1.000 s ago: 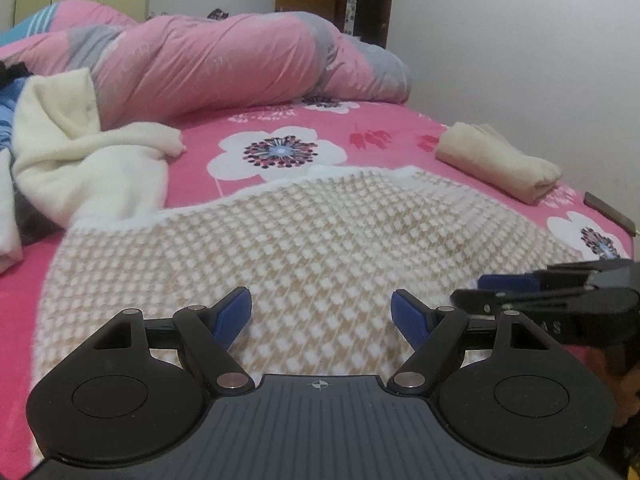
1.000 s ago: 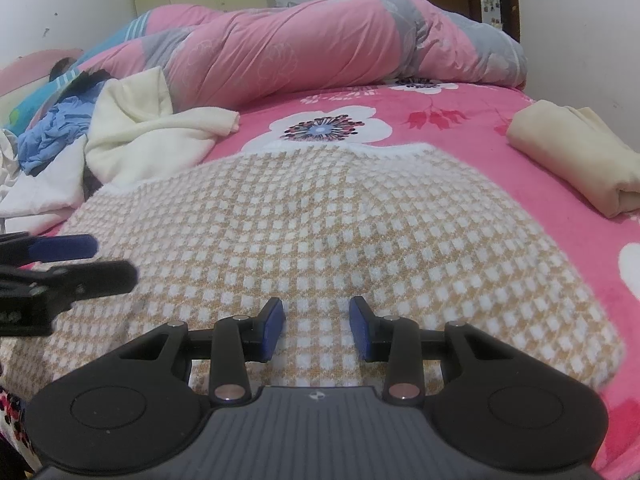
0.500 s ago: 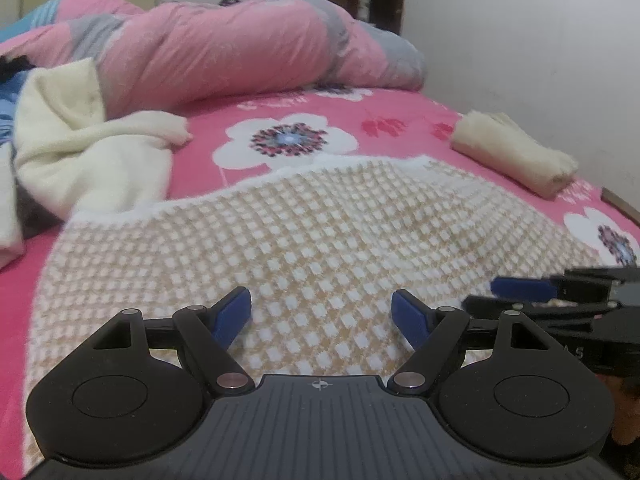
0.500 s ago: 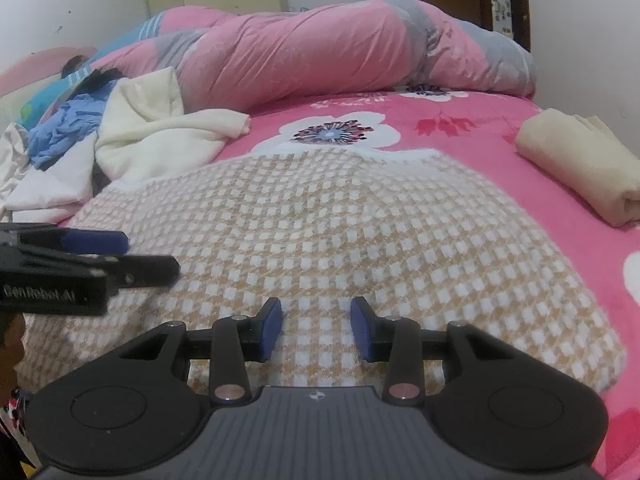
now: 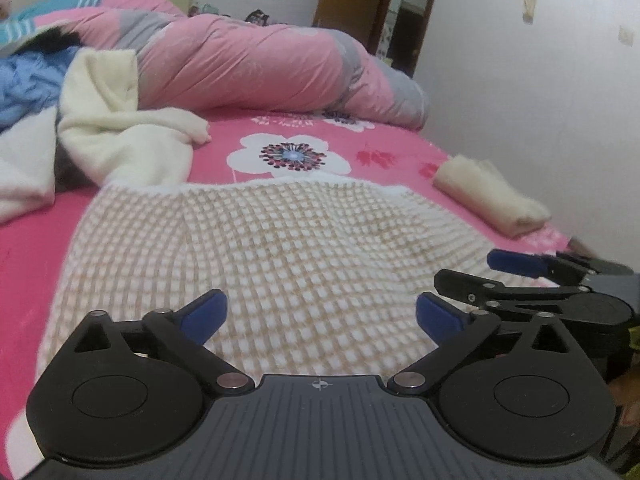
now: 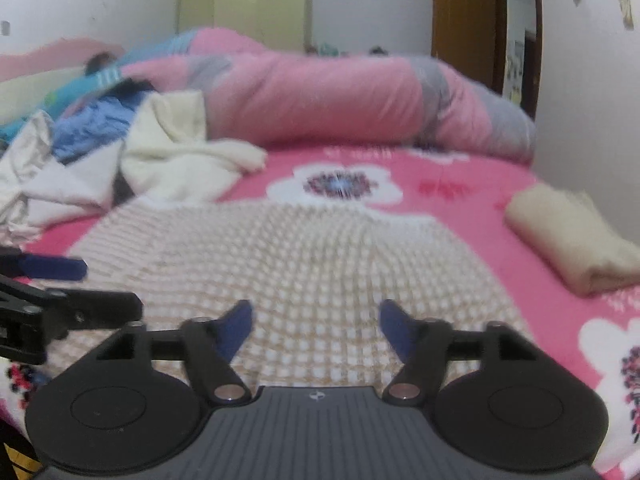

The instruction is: Fold clothes

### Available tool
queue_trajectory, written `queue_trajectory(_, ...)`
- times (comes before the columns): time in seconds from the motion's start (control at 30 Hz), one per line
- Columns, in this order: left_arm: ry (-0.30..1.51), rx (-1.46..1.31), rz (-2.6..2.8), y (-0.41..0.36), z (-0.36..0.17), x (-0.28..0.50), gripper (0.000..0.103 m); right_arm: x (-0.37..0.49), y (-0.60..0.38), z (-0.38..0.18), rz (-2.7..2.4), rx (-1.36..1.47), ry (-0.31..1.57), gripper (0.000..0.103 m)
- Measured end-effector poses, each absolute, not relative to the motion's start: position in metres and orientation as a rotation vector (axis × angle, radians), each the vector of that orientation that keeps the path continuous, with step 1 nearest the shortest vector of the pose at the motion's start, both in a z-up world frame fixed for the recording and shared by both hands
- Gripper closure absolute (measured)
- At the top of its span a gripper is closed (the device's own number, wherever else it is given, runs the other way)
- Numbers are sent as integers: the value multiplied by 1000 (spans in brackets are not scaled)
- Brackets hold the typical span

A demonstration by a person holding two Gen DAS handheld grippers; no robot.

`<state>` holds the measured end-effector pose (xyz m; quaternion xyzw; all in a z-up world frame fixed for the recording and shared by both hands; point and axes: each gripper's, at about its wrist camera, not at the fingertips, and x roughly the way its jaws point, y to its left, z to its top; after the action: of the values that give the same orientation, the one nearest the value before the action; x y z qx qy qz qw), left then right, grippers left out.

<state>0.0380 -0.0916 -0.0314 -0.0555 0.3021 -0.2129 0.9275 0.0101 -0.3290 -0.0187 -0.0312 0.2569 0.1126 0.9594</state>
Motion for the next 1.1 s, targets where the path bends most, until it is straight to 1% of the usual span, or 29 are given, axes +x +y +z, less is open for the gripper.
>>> queue_trajectory(0.07,640,-145,-437,-88,-32,32,0,2,-332,-12,235,-30,521,26)
queue_trajectory(0.13,670,-167,-435,-85,-32,29,0,-5,-337,-7,232,13,518,20)
queue_trajectory(0.2,691,-191,-431,-81,-33,25,0,-11,-342,-1,225,48,508,9)
queue_trajectory(0.27,697,-222,-422,-77,-32,21,0,-15,-345,5,225,78,495,4)
queue_trajectory(0.33,695,-246,-418,-72,-31,16,0,-20,-348,11,231,104,484,1)
queue_trajectory(0.63,657,-271,-431,-60,-36,2,0,-25,-347,33,213,164,485,0)
queue_trajectory(0.9,626,-271,-414,-53,-27,-14,0,-34,-345,32,180,212,508,0)
queue_trajectory(1.1,605,-226,-359,-51,-26,-15,0,-22,-337,25,195,167,532,0)
